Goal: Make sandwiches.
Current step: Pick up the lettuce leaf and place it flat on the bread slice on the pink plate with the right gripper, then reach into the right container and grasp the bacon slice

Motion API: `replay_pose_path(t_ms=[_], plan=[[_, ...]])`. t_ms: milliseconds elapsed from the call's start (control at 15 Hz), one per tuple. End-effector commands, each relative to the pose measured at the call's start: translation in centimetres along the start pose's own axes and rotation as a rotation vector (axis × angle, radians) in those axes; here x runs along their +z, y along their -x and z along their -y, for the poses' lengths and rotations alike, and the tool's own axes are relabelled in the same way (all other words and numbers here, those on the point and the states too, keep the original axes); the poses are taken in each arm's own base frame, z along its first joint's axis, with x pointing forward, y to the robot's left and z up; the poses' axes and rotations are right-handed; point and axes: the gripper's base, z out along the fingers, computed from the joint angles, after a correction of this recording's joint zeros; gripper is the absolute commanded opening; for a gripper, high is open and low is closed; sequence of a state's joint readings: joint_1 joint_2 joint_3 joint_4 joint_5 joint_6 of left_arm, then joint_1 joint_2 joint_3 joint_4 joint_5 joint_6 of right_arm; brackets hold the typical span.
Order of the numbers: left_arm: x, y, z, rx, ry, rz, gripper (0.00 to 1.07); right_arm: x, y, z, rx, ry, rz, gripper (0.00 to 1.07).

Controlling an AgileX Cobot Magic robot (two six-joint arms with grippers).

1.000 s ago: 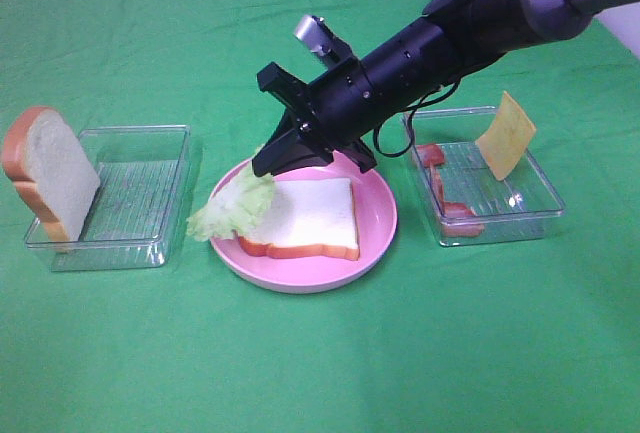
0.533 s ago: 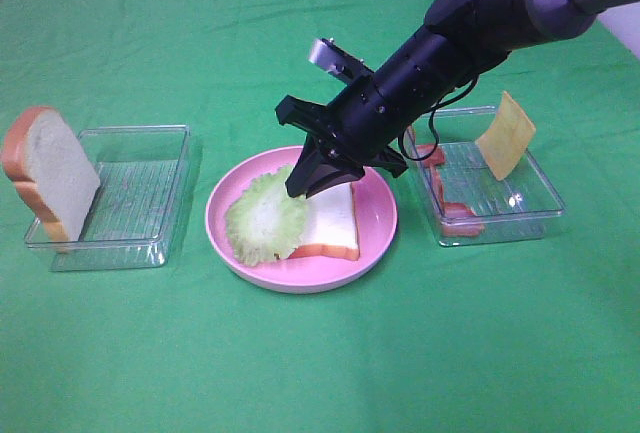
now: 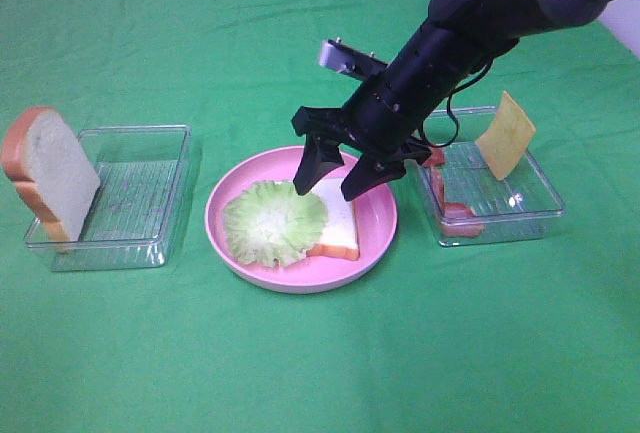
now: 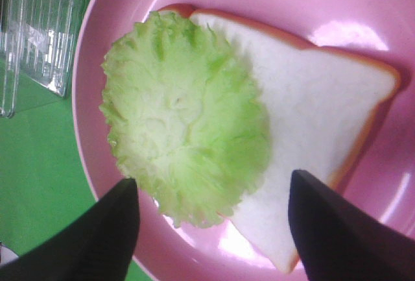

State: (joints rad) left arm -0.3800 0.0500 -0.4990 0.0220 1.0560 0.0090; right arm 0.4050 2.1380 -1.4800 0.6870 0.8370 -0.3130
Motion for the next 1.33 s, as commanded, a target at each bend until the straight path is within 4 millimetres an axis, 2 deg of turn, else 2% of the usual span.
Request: replay_pose_path(t_ms=[67,133,333,467,667,867,1200,1333], plan=[[-0.1,0.0,0.0,-0.007,-0.002,0.019,0.76,-2.2,0.1,-1.0,-0.011,-0.034,0.035,0.65],[-0.1,0.0,0.0,-0.007,-0.002,0.019,0.76,-4.8,-0.4,-1.6,-0.014,-0.121,0.061,0.65],[-0.1,0.0,0.0,-0.007,-0.002,0.019,0.76,-8.7,-1.6,-1.9,-0.012,-0.305,0.059,0.65],[-0.1,0.0,0.0,-0.007,-0.002,0.019,0.76,-10.5,-2.2,-1.6,-0.002,-0.434,0.059,0.65],[-0.1,0.0,0.0,-0.007,-0.002,0.019,0.76,-10.7,-2.8,-0.9,0.017,-0.508,0.002,0.65],[-0.1,0.0,0.0,-0.007,-0.002,0.019,0.76,-9.7,-2.5,-0.2,0.028,-0.511,-0.020,0.65],[-0.1,0.0,0.0,-0.002,-0.002,0.019,0.76,-8.1,-1.5,2.8,0.099,-0.483,-0.028,0.64],[-0.1,0.0,0.0,-0.002,-0.002,0.019,0.76,-6.7,-1.3,3.6,0.105,-0.485,-0.044,0.64]])
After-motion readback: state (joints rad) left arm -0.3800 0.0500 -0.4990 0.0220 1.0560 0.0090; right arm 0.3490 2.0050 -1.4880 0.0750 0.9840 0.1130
